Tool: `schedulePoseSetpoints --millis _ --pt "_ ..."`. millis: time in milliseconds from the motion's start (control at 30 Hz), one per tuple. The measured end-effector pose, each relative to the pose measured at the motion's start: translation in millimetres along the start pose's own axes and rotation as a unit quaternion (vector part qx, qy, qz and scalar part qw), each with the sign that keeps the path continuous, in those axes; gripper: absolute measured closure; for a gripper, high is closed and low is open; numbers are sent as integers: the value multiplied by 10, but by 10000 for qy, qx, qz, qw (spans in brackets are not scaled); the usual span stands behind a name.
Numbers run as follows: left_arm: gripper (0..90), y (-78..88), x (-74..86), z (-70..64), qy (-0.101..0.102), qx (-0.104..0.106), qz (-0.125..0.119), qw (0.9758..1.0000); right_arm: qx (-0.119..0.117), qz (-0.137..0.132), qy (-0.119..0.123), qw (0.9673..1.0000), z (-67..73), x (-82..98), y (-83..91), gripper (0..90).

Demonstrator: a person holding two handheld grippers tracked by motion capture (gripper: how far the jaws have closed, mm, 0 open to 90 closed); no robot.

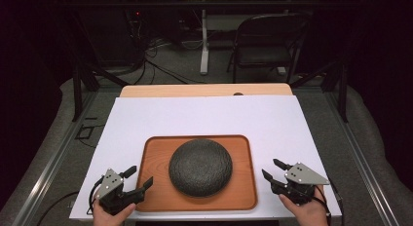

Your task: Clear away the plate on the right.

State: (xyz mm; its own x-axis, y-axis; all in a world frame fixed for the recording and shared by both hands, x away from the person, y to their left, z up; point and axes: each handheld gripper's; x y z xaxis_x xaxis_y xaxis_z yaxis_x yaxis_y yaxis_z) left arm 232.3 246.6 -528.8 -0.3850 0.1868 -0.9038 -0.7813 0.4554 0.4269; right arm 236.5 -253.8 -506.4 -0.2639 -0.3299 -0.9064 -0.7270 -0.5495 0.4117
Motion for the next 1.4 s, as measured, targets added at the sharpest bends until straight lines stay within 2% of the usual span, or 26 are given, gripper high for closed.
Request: schedulePoseSetpoints --millis 200,333,400,633,700,867,967,1200,1400 --pt "269 0 0 1 5 1 3 10000 125 8 -473 9988 -127 140 103 468" --pt "269 -3 1 -3 18 -13 -6 10000 270 64 -600 9978 -204 232 163 462" --pt "269 -4 1 -2 18 -14 -8 10000 286 40 -755 9967 -240 262 190 461" --pt "269 -5 2 -2 17 1 -2 10000 328 31 -1047 9940 -329 339 229 456" --pt "269 -9 2 -3 14 4 -1 10000 355 32 -1032 9940 -355 359 233 456" --pt "269 -13 3 -4 18 15 -3 10000 400 187 -1221 9915 -406 415 209 457" --pt "269 -18 3 -4 26 14 -2 10000 345 253 -1345 9900 -434 446 191 456" --pt "269 -20 2 -2 7 7 10 10000 313 366 -1306 9903 -433 465 161 450" --pt "269 -22 1 -4 -14 -3 43 10000 284 408 -1380 9892 -443 477 157 445"
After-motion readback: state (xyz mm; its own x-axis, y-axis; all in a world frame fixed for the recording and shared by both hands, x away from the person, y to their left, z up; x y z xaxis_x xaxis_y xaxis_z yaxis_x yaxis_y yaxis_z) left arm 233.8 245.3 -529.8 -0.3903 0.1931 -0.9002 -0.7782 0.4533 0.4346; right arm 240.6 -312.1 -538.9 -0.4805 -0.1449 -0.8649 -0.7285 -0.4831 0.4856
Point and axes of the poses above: each handheld gripper's, and its own axes: y roughly backward along the jaws, x roughly out of its underside, z roughly to its left, and after that the axes turned 5 degrees about -x, right-handed
